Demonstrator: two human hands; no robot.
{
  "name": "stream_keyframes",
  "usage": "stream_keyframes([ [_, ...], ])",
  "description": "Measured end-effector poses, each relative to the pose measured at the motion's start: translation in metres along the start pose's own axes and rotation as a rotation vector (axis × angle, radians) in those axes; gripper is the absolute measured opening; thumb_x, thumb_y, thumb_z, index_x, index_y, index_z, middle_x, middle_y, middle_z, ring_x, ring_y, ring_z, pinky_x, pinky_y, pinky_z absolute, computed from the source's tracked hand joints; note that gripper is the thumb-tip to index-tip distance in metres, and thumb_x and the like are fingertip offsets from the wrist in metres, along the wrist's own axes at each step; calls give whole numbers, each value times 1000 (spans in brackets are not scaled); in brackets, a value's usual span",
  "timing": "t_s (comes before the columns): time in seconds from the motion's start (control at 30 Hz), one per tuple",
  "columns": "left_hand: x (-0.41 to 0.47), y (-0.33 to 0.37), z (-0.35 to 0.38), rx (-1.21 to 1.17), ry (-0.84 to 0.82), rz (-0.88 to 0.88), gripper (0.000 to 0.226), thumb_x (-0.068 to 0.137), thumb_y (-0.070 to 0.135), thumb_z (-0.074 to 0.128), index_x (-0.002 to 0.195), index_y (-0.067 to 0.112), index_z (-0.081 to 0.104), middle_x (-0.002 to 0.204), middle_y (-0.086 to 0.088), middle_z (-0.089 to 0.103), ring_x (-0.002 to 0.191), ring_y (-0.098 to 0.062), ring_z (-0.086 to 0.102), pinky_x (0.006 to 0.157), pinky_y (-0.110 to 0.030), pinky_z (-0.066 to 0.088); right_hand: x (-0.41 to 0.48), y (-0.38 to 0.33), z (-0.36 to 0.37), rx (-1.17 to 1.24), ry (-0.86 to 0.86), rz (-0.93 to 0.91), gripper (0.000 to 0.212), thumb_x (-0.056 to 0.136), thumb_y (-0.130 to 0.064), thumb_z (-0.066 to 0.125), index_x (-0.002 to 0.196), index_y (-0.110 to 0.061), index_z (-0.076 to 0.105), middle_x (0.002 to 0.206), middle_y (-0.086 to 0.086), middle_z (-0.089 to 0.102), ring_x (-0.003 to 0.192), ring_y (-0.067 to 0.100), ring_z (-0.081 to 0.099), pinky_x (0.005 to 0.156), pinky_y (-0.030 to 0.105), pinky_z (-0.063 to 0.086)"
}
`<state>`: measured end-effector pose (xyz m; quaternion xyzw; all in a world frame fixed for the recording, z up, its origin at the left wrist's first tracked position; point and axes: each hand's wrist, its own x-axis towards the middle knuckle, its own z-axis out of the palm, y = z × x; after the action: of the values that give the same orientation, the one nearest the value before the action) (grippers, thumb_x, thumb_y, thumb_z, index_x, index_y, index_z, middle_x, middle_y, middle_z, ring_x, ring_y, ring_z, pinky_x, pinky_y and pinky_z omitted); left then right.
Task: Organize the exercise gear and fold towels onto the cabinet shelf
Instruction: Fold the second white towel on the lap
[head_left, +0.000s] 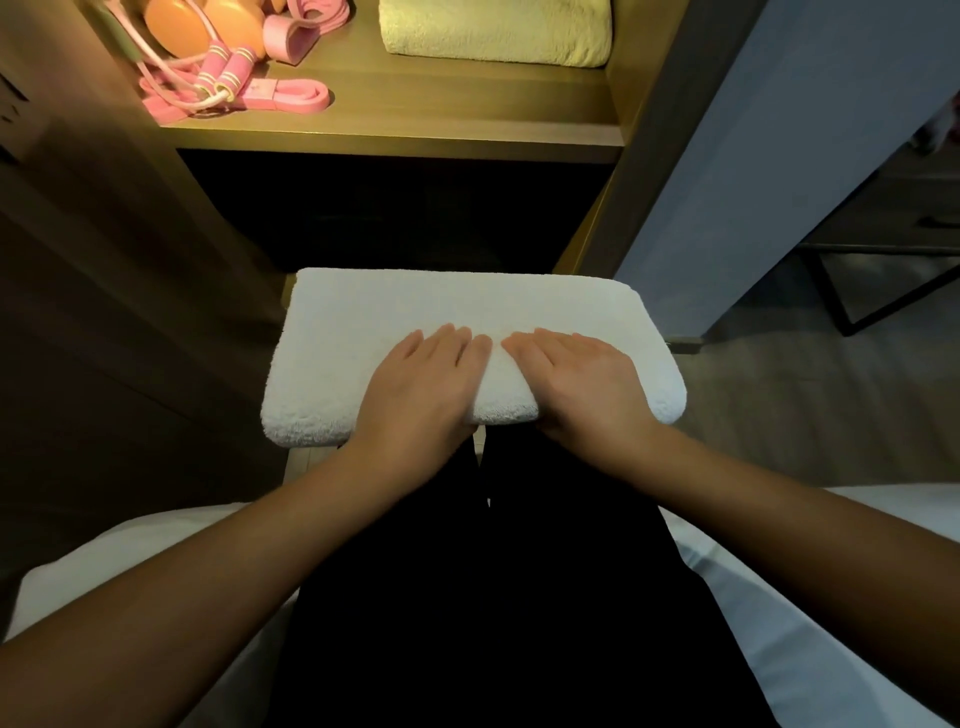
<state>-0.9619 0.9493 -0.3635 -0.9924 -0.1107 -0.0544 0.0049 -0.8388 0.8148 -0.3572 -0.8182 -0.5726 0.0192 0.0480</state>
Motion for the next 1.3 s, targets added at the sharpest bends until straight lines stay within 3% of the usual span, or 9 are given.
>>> stream_keyframes([
  [0.1,4,-6,-4,-73,40,-4,46,65,17,78,108,7,65,94,-8,68,78,-31,63,64,-36,48,2,3,0,33,37,-2,50,89,-27,62,136,-15,51,132,4,58,119,26,54,95,37,42],
  [0.2,3,-10,-3,-55,3,-14,48,71,24,74,116,11,62,103,-6,67,84,-31,63,64,-37,48,-6,8,1,36,74,-1,57,82,-23,73,134,-11,52,135,9,57,122,30,54,100,43,42],
  [0.57,6,-12,1,-17,-30,-37,53,81,40,64,128,22,49,111,2,61,94,-27,62,66,-34,44,-14,29,3,71,164,52,47,74,-17,80,116,-5,65,112,15,69,98,37,67,83,46,54],
  [0.7,6,-14,2,-3,-15,-38,52,79,37,66,126,22,50,108,3,61,91,-26,61,64,-33,41,-20,34,4,55,145,43,53,78,-18,78,125,-5,59,125,15,64,113,35,61,96,48,48],
  [0.83,5,-12,2,-15,-12,-33,54,78,36,69,126,20,53,106,1,63,87,-27,62,62,-32,41,-27,47,4,106,168,47,45,78,-18,79,116,-1,62,110,18,69,95,38,68,76,47,56],
  [1.03,5,-11,3,2,-6,-19,54,79,35,67,128,19,52,110,1,62,90,-26,62,66,-35,45,-44,61,1,113,145,109,50,75,-6,81,119,3,61,109,23,68,92,45,67,72,51,56],
  [1.1,6,-13,2,-2,-13,-33,53,81,37,65,129,21,50,109,3,62,91,-25,62,67,-35,45,-44,60,-4,91,132,130,50,76,-8,79,121,0,60,112,22,67,98,44,64,82,52,52],
  [1.2,9,-17,-1,-15,-11,-27,54,81,39,63,130,23,49,110,4,63,94,-24,62,68,-32,43,-32,47,-9,-27,56,73,82,74,-29,82,143,-6,42,146,15,46,136,36,40,113,57,24],
  [1.3,10,-17,-7,-27,-11,1,52,79,34,64,127,18,52,111,0,63,96,-26,62,70,-33,43,-13,30,-6,-55,-40,23,88,81,-35,75,151,-13,27,157,8,29,146,29,23,117,46,15],
])
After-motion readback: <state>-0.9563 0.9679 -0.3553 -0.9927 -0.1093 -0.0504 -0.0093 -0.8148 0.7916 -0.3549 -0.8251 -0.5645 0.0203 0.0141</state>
